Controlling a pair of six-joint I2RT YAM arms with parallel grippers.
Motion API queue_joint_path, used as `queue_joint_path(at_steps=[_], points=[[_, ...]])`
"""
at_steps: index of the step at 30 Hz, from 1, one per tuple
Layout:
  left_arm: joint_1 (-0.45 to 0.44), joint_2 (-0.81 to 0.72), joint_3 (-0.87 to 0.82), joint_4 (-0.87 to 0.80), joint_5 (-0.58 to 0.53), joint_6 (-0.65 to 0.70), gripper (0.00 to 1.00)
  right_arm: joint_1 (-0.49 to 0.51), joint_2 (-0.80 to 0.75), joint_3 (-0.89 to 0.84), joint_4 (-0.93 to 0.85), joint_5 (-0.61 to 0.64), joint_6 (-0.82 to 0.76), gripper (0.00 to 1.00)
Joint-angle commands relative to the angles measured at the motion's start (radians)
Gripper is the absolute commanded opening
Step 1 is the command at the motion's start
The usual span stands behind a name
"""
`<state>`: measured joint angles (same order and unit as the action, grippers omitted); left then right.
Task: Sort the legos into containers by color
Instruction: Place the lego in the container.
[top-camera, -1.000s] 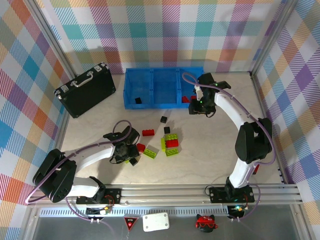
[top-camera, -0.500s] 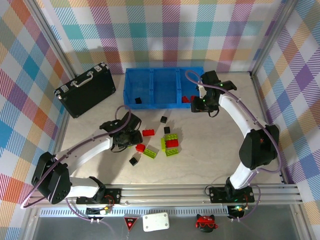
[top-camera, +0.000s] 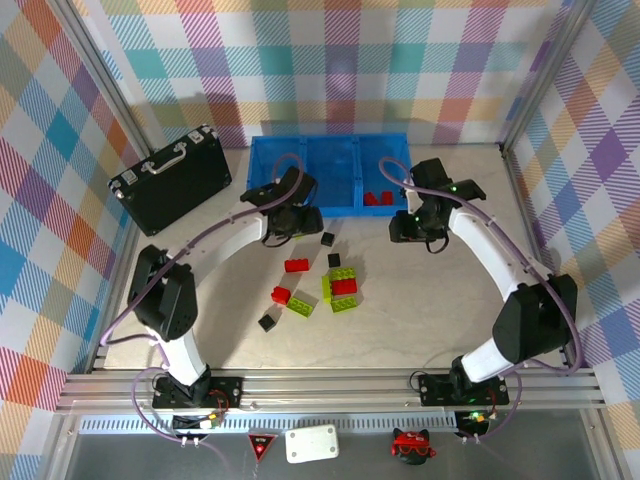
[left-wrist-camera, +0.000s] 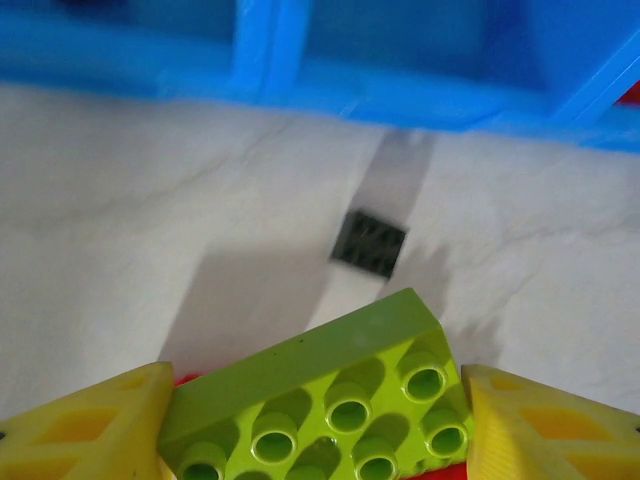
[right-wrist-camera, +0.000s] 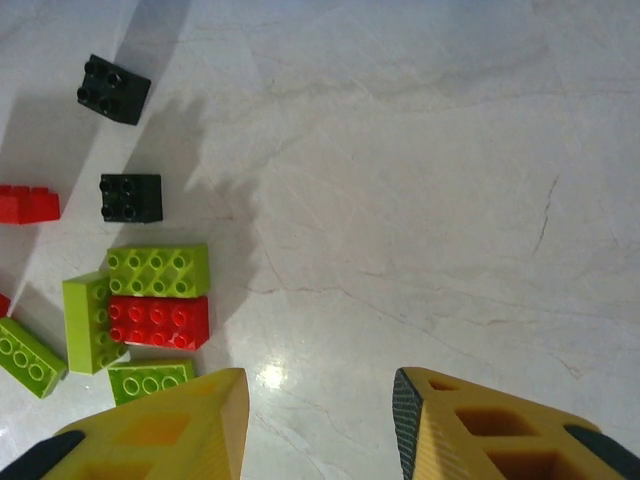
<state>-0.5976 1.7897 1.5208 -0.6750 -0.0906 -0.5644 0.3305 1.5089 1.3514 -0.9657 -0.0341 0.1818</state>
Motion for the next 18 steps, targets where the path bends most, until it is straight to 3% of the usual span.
queue_joint_path(at_steps=[1,11,18], points=[[0.001,0.071,0.113,0.049,-0.008,0.044,0.61,0.007,-0.050,-0.030,-0.016,0.017,0.020,0.44],[-0.007,0.348,0.471,0.092,-0.135,0.090,0.60,0.007,-0.105,-0.070,-0.025,0.037,0.024,0.45],[-0.031,0.474,0.538,0.210,-0.238,0.218,0.61,0.007,-0.115,-0.073,-0.037,0.052,0.020,0.45]])
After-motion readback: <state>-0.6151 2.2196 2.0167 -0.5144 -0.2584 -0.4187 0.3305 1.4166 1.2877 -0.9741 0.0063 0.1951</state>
